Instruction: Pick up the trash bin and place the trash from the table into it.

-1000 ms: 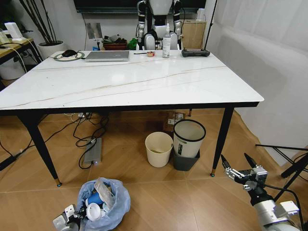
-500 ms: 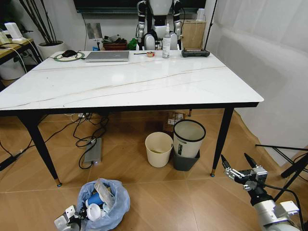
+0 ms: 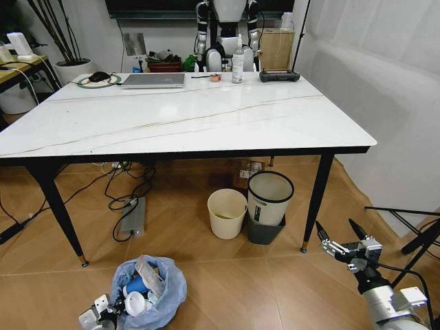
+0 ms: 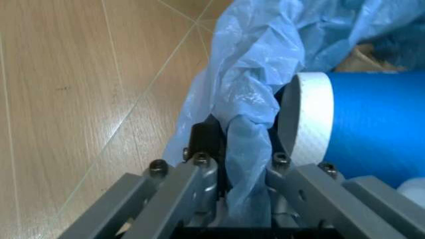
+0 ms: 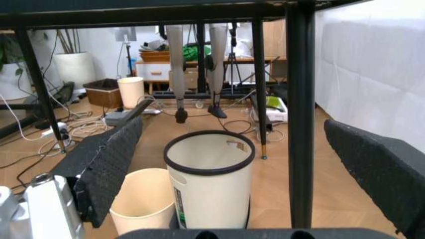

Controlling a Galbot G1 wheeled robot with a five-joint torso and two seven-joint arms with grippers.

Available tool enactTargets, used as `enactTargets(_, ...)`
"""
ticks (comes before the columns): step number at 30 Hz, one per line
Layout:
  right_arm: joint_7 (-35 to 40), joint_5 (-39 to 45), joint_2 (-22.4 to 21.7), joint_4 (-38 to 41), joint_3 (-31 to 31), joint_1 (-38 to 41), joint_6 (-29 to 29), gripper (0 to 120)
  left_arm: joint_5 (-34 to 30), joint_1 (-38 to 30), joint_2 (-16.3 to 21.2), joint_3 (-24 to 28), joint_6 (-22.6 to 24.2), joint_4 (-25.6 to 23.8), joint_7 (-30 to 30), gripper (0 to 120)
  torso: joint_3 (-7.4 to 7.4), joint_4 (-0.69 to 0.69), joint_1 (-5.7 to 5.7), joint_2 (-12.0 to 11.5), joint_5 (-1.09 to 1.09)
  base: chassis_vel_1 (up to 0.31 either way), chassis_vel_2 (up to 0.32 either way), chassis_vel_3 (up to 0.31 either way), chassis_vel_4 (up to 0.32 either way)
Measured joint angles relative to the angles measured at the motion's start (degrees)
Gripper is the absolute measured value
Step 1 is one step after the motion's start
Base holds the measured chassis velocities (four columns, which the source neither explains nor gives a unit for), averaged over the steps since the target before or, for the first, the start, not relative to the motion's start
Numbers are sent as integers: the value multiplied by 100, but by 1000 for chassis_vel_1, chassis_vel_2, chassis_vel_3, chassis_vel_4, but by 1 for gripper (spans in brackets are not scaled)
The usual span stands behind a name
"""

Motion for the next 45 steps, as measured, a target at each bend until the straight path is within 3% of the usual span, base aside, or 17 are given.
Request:
enactTargets(6,0,0,0,0,0,0,0,100,-1,12,-7,-17,-7,-49,2,23,1,0,1,3,2,0,0,0,0)
enactTargets(23,0,0,0,0,0,0,0,100,-26,227,33,82,-5,-534,-34,39,4,0,3,6,2,0,0,0,0)
enactTargets(25,0,0,0,0,0,0,0,100,-89,367,99,74,-6,-776,-33,48,4,0,3,7,2,0,0,0,0)
enactTargets(28,0,0,0,0,0,0,0,100,-122,430,140,55,-6,-887,-32,51,4,0,3,7,1,0,0,0,0)
enactTargets(31,0,0,0,0,0,0,0,100,-313,715,363,-79,-6,-1385,-31,64,4,1,3,8,1,0,0,0,0)
enactTargets(40,0,0,0,0,0,0,0,100,-501,1379,602,-266,-39,-2168,-20,96,5,1,3,9,1,0,0,0,0)
enactTargets(45,0,0,0,0,0,0,0,100,-446,1815,699,-366,-171,-2636,95,100,5,0,3,9,1,0,0,0,0)
